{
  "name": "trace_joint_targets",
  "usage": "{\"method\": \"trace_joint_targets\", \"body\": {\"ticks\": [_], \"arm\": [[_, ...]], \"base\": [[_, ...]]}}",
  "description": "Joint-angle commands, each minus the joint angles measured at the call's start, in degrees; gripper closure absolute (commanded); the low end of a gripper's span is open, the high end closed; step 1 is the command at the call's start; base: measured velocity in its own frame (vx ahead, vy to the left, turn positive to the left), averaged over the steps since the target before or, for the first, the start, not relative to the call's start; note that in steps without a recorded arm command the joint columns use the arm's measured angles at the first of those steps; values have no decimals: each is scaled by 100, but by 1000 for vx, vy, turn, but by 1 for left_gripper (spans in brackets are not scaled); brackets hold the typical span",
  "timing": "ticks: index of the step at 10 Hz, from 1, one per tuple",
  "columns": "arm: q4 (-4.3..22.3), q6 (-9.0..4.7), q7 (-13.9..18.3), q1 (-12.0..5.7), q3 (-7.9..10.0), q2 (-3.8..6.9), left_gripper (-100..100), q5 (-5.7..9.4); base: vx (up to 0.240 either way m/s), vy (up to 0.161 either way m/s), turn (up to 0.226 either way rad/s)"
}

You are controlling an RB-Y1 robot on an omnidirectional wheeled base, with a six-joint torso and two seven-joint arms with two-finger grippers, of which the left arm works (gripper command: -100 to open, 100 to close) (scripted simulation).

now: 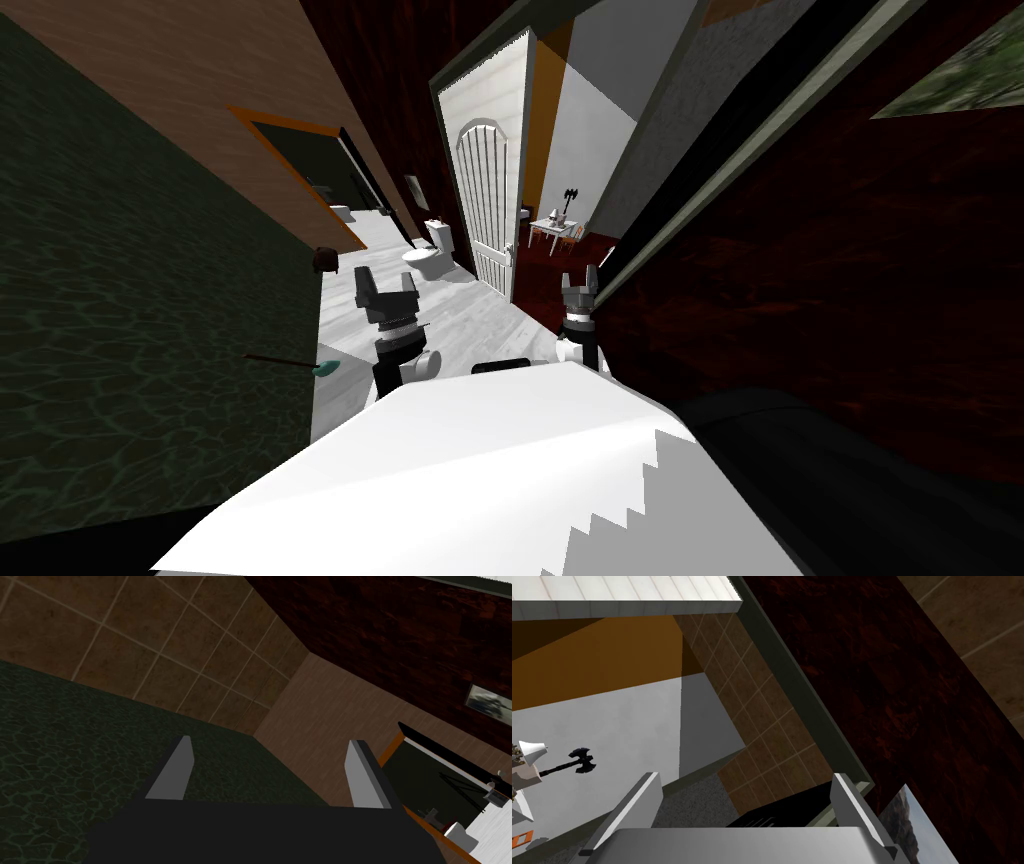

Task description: Push the door open

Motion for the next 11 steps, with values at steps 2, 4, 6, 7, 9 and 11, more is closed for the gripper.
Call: {"method": "trace_joint_targets", "body": {"ticks": [2,4,6,7,9,11], "arm": [[292,22,8,-177,-20,107,-100,-31],[513,38,14,-312,-35,178,-100,-55],[713,53,19,-433,-49,233,-100,-77],[913,68,24,-555,-63,287,-100,-98],[1162,87,31,-706,-80,341,-100,-125],[1413,106,38,-859,-97,395,-100,-152]], "base": [[115,20,-76],[61,43,-58],[66,39,-50],[109,57,-89],[99,41,-70],[87,30,-67]]}}
